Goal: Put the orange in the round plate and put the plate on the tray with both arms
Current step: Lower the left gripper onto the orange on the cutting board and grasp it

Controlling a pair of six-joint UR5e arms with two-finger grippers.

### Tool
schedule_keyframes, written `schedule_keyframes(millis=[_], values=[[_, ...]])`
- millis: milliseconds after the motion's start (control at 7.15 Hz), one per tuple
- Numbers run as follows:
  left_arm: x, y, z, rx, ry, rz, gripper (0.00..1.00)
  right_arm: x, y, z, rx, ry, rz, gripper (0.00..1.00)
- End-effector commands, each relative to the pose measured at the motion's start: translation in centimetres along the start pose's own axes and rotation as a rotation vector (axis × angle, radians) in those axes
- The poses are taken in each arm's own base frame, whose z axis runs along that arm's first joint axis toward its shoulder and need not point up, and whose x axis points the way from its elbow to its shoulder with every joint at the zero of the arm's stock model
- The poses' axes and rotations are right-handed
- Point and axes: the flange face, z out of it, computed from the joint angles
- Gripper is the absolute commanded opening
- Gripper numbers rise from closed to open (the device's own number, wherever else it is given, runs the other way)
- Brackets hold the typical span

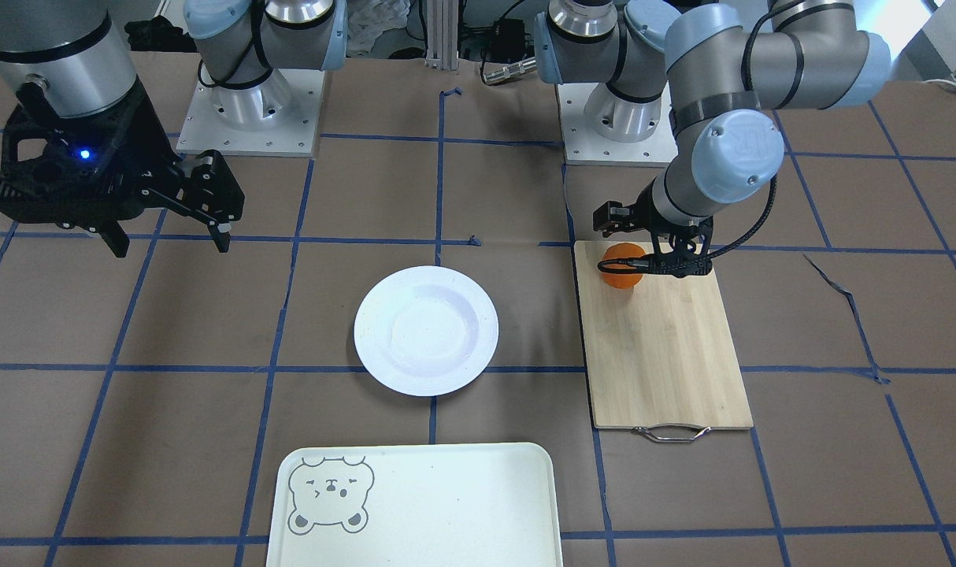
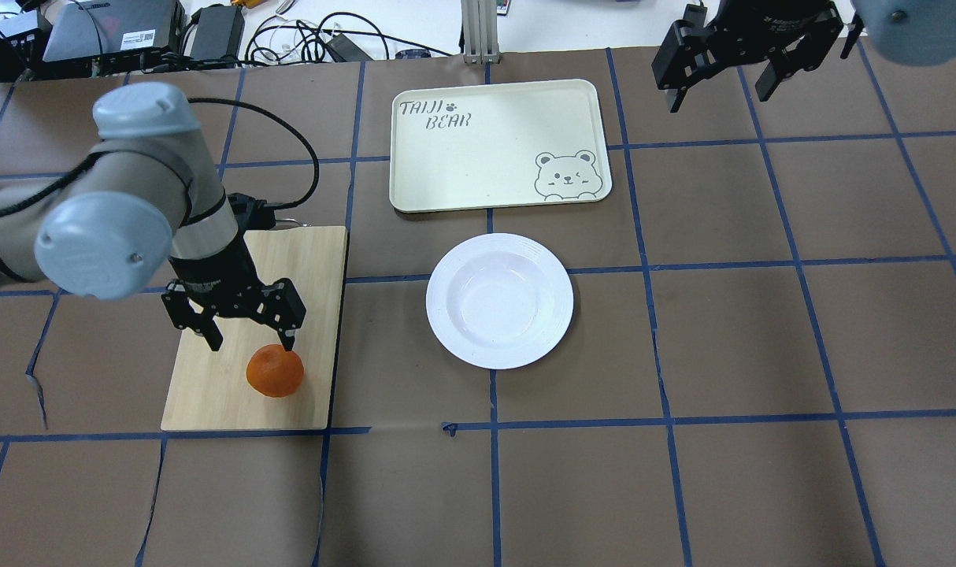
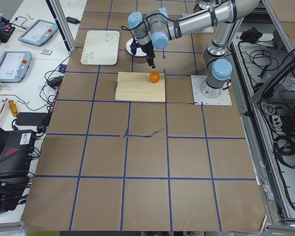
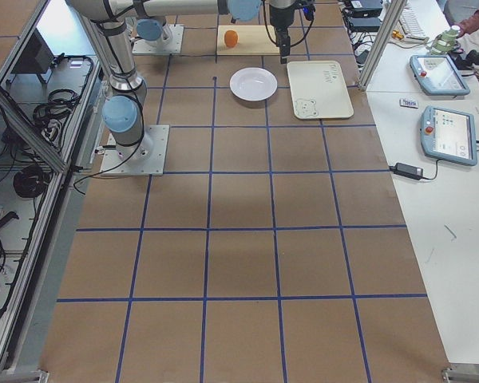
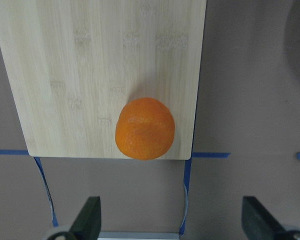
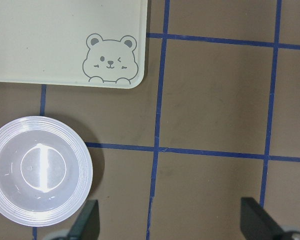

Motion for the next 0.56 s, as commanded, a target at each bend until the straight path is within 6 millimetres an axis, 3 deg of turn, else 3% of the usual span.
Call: schedule_keyframes(millis=[0,280,419], values=[[-1.1,-1.5,6.7,-0.027,0.009,0.058,1.0,0.0,0.0,0.2,-0.003,-0.002,0.002,1.0],[-0.8,-2.9,8.3,-0.032,0.049,0.06,1.0,0.0,0.0,0.2,-0.003,-0.002,0.002,1.0],[-0.9,-3.2,8.1,-0.025,0.046,0.062,0.75,0.1,0.0,0.2,-0.003,-0.002,0.003,1.0]])
